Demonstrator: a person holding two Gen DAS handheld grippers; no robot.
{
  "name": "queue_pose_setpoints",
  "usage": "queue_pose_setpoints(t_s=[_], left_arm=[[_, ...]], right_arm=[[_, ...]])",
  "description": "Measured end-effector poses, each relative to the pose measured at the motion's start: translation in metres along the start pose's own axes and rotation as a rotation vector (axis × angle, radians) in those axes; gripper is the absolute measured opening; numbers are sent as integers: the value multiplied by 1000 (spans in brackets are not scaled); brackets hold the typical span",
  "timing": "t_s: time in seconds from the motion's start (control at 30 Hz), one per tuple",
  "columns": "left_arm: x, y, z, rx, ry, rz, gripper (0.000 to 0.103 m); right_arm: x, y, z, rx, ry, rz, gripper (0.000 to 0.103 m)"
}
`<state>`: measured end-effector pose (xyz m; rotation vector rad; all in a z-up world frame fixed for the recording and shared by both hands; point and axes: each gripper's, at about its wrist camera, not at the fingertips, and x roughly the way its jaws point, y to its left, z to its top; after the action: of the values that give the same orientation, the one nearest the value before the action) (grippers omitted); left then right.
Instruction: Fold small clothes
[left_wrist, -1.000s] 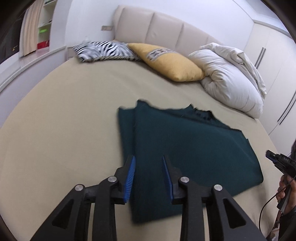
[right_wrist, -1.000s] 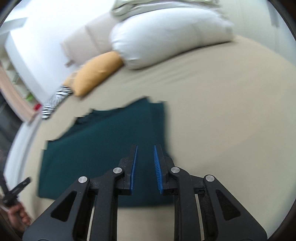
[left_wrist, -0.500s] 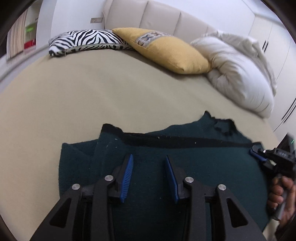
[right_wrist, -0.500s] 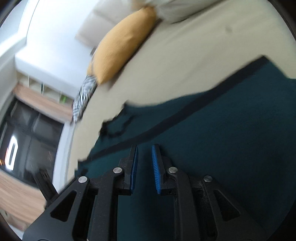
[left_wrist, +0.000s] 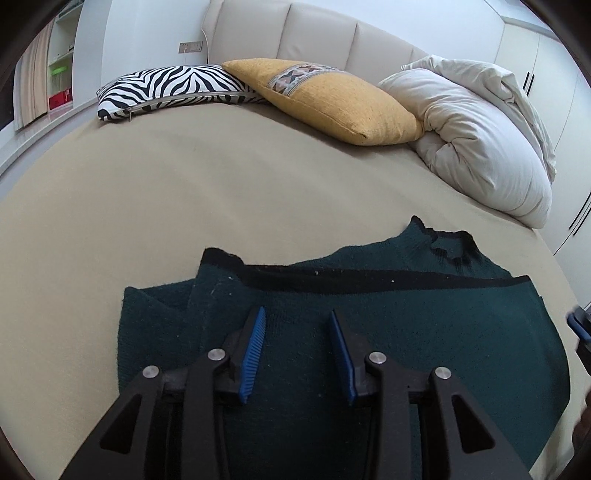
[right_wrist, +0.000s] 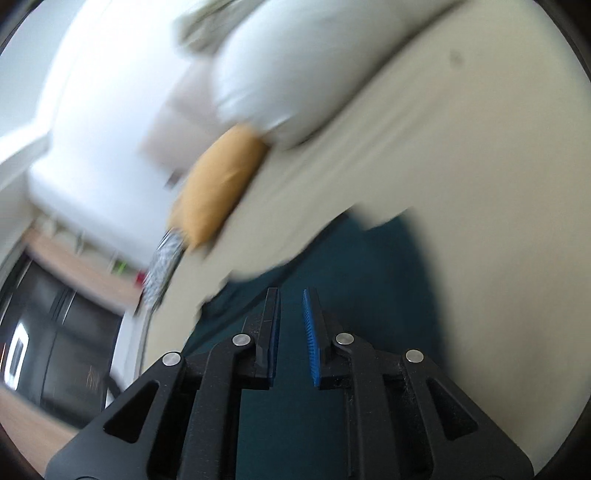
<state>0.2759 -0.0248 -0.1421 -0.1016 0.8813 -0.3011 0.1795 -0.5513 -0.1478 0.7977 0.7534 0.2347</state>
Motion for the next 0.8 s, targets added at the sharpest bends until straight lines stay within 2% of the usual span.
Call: queue_pose_setpoints(t_s=[0.07,0.13,0.2,0.27,0.33,0.47,0.6,0.63,0.7,0.8], left_arm=[[0,1,0,-1,-1,0,38],[0,1,0,3,-4,2,38],[-1,1,0,10,-7,8,38],[-1,0,-1,13,-9,10,38],[-1,0,-2,14,-12,10,38],[-2,1,-2,15,-14,11,38],[-17,-3,-2,6,4,37,39],[-31,-8,-5,11,2,47,39],[-56,-18,-16,5,-8,-13,40],[-85,-38,-42,25,-5,-71,47]], right_arm=[[22,39,-32,-81,114,86,14],[46,58,-61,-112,235,150,15],[73,67,-87,-151,341,135,21],[93,59,-104,-134,401,87,22],[91,40,-102,-52,369,130,20],[54,6,-80,14,237,91,19],[8,-39,-65,119,78,-20,17],[-2,-43,-64,143,52,-34,20],[-18,-34,-61,131,14,-69,24],[-7,3,-76,63,76,23,24]])
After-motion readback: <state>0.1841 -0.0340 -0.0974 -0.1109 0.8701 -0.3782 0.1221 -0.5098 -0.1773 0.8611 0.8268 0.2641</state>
